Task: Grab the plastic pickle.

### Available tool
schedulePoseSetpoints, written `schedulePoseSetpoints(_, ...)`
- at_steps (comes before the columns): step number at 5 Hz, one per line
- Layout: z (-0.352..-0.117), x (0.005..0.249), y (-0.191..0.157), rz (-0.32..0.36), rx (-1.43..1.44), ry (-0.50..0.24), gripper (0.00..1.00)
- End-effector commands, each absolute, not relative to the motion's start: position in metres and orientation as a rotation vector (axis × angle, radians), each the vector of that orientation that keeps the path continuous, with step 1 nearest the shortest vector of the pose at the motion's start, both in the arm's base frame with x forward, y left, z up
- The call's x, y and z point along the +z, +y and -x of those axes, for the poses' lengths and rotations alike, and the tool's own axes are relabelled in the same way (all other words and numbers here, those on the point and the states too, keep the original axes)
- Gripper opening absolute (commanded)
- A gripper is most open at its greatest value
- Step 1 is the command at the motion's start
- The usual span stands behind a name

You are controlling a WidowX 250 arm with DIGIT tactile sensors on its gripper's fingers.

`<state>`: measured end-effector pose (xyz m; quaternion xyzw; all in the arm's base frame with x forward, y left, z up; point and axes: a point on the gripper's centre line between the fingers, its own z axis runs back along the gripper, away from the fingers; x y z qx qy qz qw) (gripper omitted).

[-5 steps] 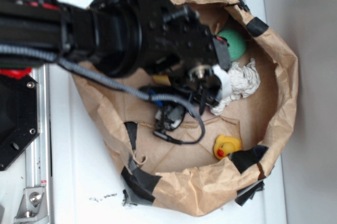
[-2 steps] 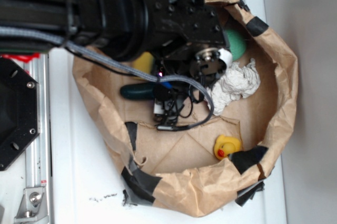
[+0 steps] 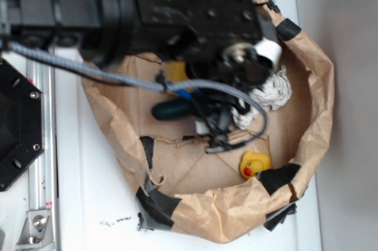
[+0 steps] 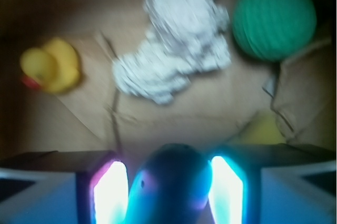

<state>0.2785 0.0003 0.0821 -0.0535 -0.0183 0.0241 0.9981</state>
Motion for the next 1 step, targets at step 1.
schedulePoseSetpoints(1, -0.2791, 0.1133, -0.0140, 0.098, 0.040, -0.149, 0.00)
